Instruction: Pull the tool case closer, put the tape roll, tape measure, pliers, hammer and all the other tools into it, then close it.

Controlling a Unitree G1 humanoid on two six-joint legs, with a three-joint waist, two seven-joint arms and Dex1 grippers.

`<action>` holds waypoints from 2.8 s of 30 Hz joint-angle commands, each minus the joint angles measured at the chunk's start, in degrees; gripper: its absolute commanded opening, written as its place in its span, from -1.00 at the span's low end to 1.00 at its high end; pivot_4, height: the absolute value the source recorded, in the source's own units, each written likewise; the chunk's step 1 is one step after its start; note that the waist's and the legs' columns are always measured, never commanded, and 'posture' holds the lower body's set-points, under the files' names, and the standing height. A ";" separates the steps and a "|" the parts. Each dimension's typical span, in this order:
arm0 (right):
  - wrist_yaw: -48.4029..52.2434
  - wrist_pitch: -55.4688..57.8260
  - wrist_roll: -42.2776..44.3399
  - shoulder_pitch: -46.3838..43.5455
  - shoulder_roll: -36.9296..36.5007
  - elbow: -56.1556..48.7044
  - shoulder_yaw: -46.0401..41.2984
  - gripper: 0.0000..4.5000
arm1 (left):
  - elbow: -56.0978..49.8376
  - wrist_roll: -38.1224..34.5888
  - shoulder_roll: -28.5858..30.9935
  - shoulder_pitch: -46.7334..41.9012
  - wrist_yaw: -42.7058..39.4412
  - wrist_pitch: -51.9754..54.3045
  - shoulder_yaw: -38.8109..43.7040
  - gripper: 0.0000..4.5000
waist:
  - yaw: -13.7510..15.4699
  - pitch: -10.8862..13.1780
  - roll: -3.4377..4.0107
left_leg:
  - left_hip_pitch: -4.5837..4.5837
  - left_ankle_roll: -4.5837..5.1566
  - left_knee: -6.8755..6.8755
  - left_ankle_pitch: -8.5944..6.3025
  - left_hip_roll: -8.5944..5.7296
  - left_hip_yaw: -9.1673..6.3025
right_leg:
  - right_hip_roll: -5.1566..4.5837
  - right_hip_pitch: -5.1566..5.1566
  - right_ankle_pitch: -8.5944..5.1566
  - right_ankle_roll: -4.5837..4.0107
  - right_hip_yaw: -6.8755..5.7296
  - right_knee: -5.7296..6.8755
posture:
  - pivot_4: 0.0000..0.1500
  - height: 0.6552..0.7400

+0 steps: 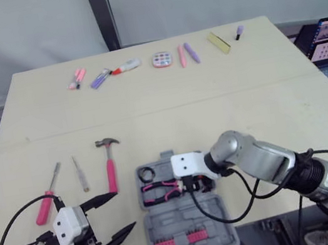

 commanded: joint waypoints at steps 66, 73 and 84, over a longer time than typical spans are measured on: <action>-3.55 -28.87 -0.87 25.89 10.66 15.49 -16.42 -0.98 | -3.24 0.23 1.85 -5.51 -0.18 4.10 -4.55 1.00 | 0.03 -0.08 -0.09 | 0.13 -0.01 0.00 0.00 0.00 -0.02 | 0.03 0.12 0.00 0.00 0.01 0.06 | 1.00 1.00; -4.49 -29.53 -3.86 25.92 10.26 17.64 -15.27 -0.98 | -3.33 0.36 1.51 -6.02 0.28 4.38 -4.99 1.00 | 0.04 -0.31 -0.25 | 0.19 -0.01 -0.02 0.00 0.00 -0.05 | 0.04 0.17 0.00 0.00 0.00 0.07 | 1.00 1.00; -5.55 -30.52 -9.66 25.66 8.73 21.96 -12.88 -0.98 | -2.94 1.09 0.52 -6.43 1.30 3.93 -6.00 1.00 | 0.21 -0.99 -0.44 | 0.35 -0.02 -0.02 -0.01 -0.02 -0.17 | 0.04 0.45 0.00 -0.01 0.01 -0.03 | 1.00 1.00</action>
